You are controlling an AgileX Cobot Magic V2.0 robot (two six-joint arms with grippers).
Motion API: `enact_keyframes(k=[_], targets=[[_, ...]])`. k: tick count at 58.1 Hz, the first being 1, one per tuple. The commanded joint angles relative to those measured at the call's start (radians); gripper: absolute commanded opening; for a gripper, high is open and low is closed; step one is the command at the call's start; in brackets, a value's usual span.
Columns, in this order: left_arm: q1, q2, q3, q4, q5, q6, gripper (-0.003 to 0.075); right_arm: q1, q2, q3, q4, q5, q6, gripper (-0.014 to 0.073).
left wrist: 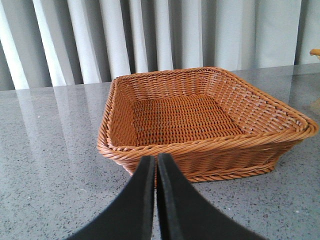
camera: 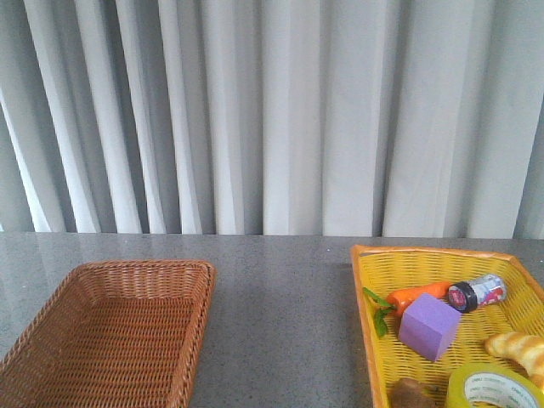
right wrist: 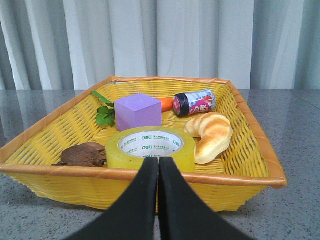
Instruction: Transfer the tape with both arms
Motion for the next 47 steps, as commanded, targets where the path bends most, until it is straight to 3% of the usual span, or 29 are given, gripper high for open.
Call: enact_keyframes(k=[1,47], targets=[[-0.004,-0.017,-0.008,-0.002,-0.077,-0.01,-0.0006,-0.005,-0.006,0.005,-0.014,-0.071,-0.005,-0.0004],[-0.004,-0.017,-0.008,-0.002,-0.077,0.0,-0.0006,-0.005,-0.006,0.005,-0.014,-0.071,-0.005,-0.0004]])
